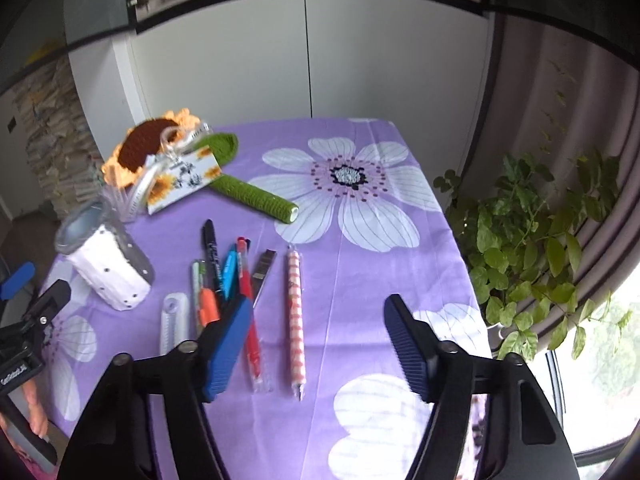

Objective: Organize stationery
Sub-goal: 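Move the left tool to the white pen cup while the right tool approaches the pens, then grasp the pink striped pen with the right tool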

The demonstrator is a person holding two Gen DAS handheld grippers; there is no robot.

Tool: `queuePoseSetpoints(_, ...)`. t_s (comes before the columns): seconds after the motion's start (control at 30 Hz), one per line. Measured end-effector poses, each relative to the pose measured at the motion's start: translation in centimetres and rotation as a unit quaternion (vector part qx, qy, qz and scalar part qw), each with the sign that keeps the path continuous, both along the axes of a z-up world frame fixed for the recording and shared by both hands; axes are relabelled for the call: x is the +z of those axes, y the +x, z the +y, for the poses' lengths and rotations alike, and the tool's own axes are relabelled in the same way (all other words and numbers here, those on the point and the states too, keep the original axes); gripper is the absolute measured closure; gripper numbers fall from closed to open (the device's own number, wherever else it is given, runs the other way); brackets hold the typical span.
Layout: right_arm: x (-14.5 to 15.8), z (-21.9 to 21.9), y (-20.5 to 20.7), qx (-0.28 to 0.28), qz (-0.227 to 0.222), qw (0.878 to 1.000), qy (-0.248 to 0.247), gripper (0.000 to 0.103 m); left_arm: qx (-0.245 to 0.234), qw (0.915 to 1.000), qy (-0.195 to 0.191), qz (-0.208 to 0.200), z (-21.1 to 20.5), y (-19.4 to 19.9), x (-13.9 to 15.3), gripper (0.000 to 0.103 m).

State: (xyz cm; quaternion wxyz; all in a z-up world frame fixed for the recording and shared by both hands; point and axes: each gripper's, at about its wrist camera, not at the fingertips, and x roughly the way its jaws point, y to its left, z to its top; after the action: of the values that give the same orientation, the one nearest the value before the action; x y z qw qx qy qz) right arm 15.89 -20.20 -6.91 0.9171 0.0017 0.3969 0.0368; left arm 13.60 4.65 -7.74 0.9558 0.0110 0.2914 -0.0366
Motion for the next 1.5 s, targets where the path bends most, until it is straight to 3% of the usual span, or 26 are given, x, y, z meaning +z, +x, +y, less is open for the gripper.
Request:
queuePoseSetpoints(0.13,-1.3,0.2,3.8,0.031,0.064,0.997,0.016,0.073,-0.007,0.9999,-0.008,0.0,0.4,1.0,-0.4,0.001)
queuePoseSetpoints(0.17,-1.6,0.1,4.7,0.038,0.083,0.995,0.031,0.075,-0.008,0.9999,-0.007,0.001,0.4,1.2,-0.5,0.001)
queuePoseSetpoints(0.33,-2.4,-0.1,7.6,0.048,0.137,0.988,0.058,0.075,-0.013,0.9997,-0.013,0.014,0.5,2.5,-1.1,0.001)
queuePoseSetpoints(0.53,-2.3,1.6,9.3,0.059,0.145,0.988,0.008,0.075,-0.023,0.9996,-0.01,0.013,-0.1,3.0,-1.3,0.002)
queuePoseSetpoints(0.67,-3.0,1.6,10.4,0.056,0.158,0.986,0.001,0.075,-0.036,0.9993,-0.007,0.011,-0.4,3.0,-1.2,0.01)
queuePoseSetpoints(0.8,-3.6,1.8,10.9,0.062,0.174,0.983,0.01,0.075,-0.053,0.9985,-0.014,0.009,-0.6,2.8,-1.1,0.028)
queuePoseSetpoints(1.07,-4.0,2.5,11.6,0.059,0.177,0.982,-0.014,0.075,-0.071,0.9974,-0.003,0.01,-1.2,2.3,-1.4,0.04)
queuePoseSetpoints(1.5,-4.9,1.8,12.0,0.049,0.201,0.978,0.005,0.075,-0.068,0.9974,-0.017,0.013,-0.9,2.8,-1.3,0.04)
